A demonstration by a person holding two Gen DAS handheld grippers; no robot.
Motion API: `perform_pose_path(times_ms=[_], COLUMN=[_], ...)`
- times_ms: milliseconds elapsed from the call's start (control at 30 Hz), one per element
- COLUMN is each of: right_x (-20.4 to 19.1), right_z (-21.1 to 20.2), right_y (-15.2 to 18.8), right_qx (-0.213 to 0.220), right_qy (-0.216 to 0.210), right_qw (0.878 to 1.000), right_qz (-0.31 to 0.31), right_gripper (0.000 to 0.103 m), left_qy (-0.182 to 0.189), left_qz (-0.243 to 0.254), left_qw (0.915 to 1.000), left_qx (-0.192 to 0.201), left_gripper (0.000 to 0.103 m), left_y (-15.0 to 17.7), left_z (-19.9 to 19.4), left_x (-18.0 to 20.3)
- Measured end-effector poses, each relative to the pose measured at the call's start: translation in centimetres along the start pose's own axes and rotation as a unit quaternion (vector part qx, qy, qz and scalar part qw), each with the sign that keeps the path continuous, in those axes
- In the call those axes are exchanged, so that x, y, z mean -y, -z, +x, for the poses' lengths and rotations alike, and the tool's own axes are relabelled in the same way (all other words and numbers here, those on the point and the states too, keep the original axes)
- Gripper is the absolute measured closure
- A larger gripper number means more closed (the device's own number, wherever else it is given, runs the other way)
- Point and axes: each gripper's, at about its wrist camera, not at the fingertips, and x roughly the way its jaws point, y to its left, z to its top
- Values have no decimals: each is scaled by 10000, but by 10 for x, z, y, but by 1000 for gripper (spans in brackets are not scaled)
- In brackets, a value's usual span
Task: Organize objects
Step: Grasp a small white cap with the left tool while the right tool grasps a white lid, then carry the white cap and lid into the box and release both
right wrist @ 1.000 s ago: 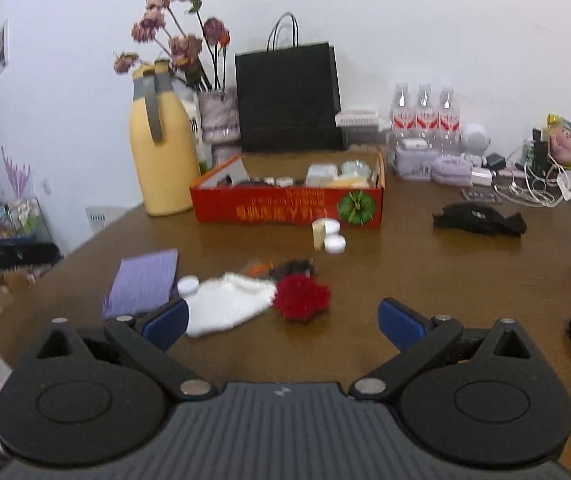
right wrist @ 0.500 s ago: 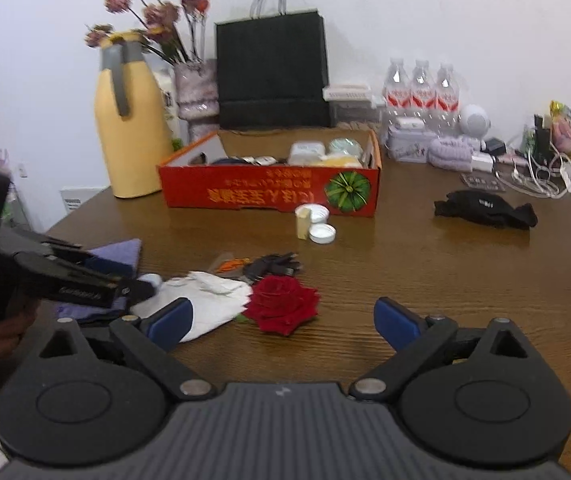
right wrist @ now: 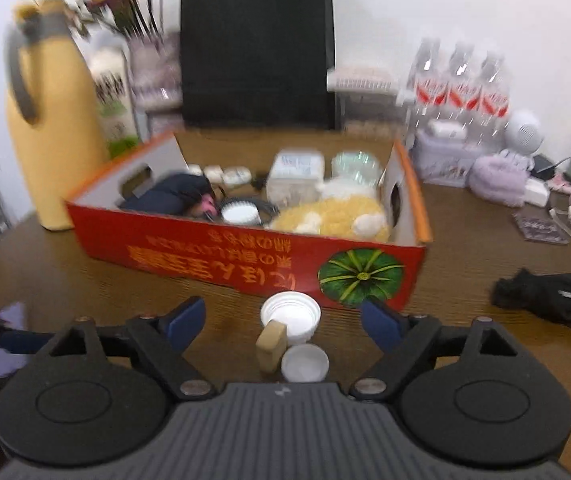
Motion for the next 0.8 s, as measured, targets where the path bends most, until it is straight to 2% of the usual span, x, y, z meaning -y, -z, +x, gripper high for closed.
perform_pose_path(times_ms=[33,67,100,133,200,300,367,467,533,667,800], right_x=[-1,-2,-2,-3,-6,-13,-16,-20,-26,-37,-52], right_z=[13,25,36,42,40,15,-12,-59,-89,-130,-160], right_y=[0,1,1,3,3,1,-4,-8,-2,34,84], right_qx=[-112,-220,-327,-353,-232,202,540,1011,1184,1078,698], right_qy=[51,119,199,225,275,214,145,-94,-283,-615,-714], right_qw=[9999,9997,9993,9991,9994,9994,9983,9948,9926,9923,9950], right_qz=[-4,-17,19,60,17,-179,-178,-101,-34,-17,-86], right_gripper=[21,30,48,62,62,62,62,62,62,62,62], left_qy=[-17,-10,-7,-28,-162,-335,-403,-314,-258,-92,-64], left_qz=[-12,5,21,10,-27,-89,-185,-319,-510,-732,-1072], left_qw=[10000,10000,9999,9999,9998,9984,9962,9905,9878,9867,9874], left_qx=[28,72,104,106,139,437,749,1303,1448,1450,1161], left_gripper=[73,76,76,76,76,76,76,76,76,76,76], left_y=[-1,-1,-1,-2,-5,-13,-19,-23,-22,5,40], left_z=[2,3,3,4,2,-14,-35,-74,-94,-123,-137], left_x=[-1,-1,-1,-1,-2,-2,-2,3,7,28,50])
